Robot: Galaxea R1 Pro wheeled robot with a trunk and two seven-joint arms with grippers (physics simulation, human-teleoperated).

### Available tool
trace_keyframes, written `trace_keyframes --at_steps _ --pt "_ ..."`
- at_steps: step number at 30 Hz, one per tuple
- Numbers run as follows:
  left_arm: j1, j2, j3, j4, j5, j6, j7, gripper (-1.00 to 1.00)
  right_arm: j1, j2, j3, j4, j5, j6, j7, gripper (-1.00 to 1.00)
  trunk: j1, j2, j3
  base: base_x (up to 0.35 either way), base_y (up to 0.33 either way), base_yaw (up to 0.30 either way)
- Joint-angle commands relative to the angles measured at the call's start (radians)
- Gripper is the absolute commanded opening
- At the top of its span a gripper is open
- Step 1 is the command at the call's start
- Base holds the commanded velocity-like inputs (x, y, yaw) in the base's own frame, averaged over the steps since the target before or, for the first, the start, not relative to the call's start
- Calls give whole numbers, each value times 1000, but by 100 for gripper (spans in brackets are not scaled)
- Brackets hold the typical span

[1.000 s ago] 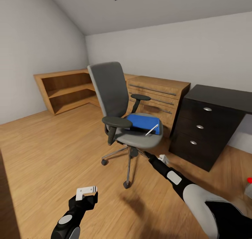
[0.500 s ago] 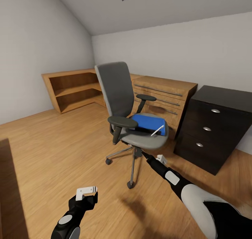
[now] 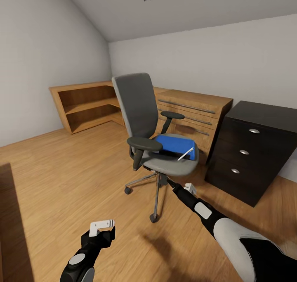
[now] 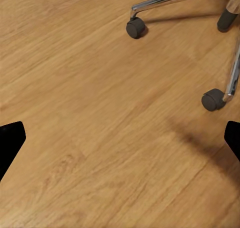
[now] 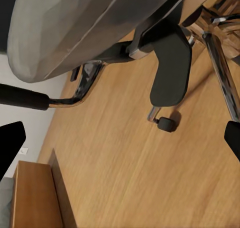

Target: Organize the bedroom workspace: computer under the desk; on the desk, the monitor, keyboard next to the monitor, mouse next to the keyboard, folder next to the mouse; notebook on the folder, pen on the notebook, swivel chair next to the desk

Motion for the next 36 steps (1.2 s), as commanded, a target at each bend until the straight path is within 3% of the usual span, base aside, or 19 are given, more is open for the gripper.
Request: trace_keyframes --at_steps 1,12,19,36 --pt "-1 1 -3 -1 10 2 10 100 0 0 -5 0 -6 8 3 100 0 0 -1 0 0 0" --pt "-1 1 -3 -1 11 1 10 100 1 1 -5 -1 -8 16 -13 100 0 0 -1 0 0 0" --pt "-1 1 -3 -1 11 1 10 100 1 1 -6 -6 -12 36 -104 100 0 0 -1 0 0 0" --pt "-1 1 -5 -1 11 0 11 100 1 1 -5 -9 -12 37 -112 100 0 0 -1 162 0 0"
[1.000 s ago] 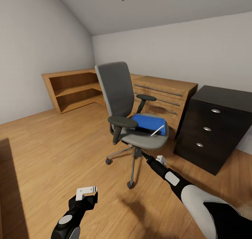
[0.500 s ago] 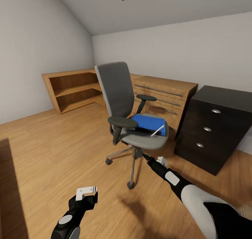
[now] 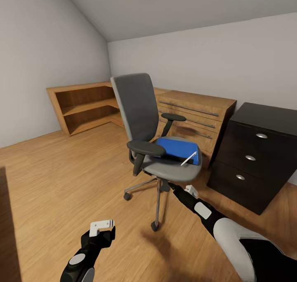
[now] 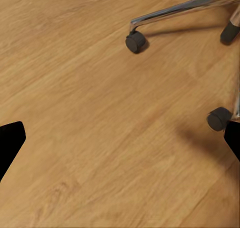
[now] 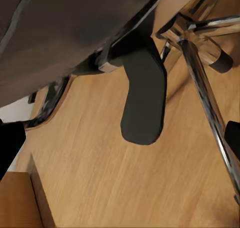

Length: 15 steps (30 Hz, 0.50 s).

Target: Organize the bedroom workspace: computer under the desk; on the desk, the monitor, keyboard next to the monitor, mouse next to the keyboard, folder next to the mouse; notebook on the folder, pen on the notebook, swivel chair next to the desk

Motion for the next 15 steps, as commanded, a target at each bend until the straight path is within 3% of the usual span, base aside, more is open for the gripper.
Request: trace_keyframes --at_steps 1,15 --pt "-1 1 -4 -1 10 2 10 100 -1 0 -17 -1 -8 7 3 100 0 0 -1 223 0 0" --pt "-1 1 -6 -1 10 2 10 100 -1 0 -17 -3 -7 7 4 100 0 0 -1 243 0 0"
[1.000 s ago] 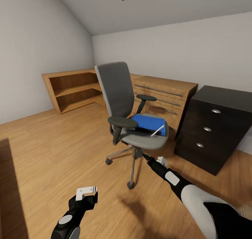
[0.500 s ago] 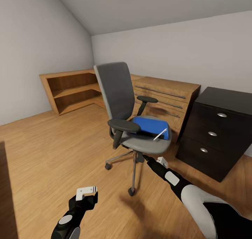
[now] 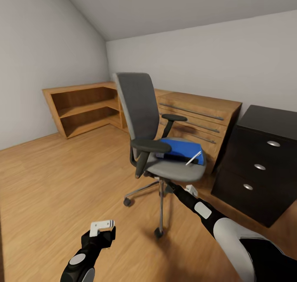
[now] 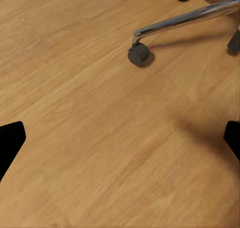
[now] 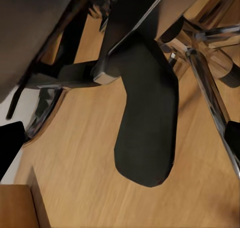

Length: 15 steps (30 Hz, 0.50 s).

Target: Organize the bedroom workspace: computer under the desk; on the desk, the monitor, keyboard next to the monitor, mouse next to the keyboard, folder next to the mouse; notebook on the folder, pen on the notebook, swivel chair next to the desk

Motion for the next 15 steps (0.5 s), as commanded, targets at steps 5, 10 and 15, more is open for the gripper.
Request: trace_keyframes --at_steps 5,10,15 --pt "-1 1 -3 -1 10 2 10 100 0 0 -8 -1 -6 7 2 100 0 0 -1 245 0 0" --pt "-1 1 -4 -1 10 2 10 100 0 0 -8 -1 -6 7 2 100 0 0 -1 238 0 0" --pt "-1 1 -4 -1 10 2 9 100 0 0 -8 0 -6 6 2 100 0 0 -1 113 0 0"
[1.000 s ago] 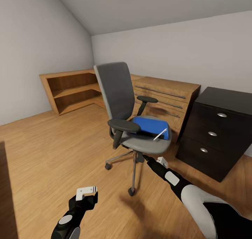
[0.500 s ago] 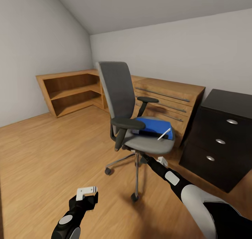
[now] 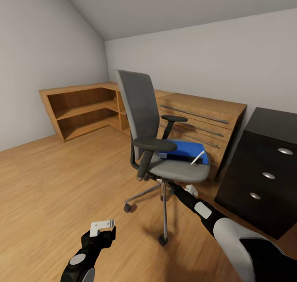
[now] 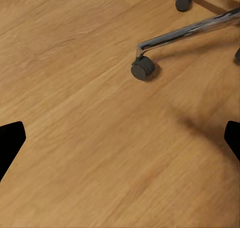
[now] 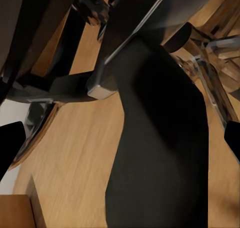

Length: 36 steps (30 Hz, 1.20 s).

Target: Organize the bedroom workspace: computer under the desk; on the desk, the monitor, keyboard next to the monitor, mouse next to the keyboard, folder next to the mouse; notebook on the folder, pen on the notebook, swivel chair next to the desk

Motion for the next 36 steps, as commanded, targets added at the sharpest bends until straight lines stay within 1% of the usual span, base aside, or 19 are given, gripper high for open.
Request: trace_keyframes --at_steps 1,4,11,18,23,27,36 --pt "-1 1 -3 -1 10 2 10 100 0 0 -5 0 -5 7 2 100 0 0 -1 9 0 0" --pt "-1 1 -3 -1 10 2 11 100 0 0 -5 0 -5 7 2 100 0 0 -1 -145 0 0" --pt "-1 1 -3 -1 10 2 10 100 0 1 -5 2 -5 6 3 100 0 0 -1 -272 0 0" --pt "-1 1 -3 -1 10 2 10 100 0 1 -5 2 -5 4 6 100 0 0 -1 -53 0 0" --pt "-1 1 -3 -1 10 2 10 100 0 0 -5 1 -3 4 6 100 0 0 -1 -225 0 0" --pt "-1 1 -1 -1 11 2 10 100 0 -2 -6 0 -2 5 3 100 0 0 -1 -68 -1 0" --pt "-1 1 -1 -1 13 2 10 100 0 -9 -7 1 -2 6 1 100 0 0 -1 -154 -137 0"
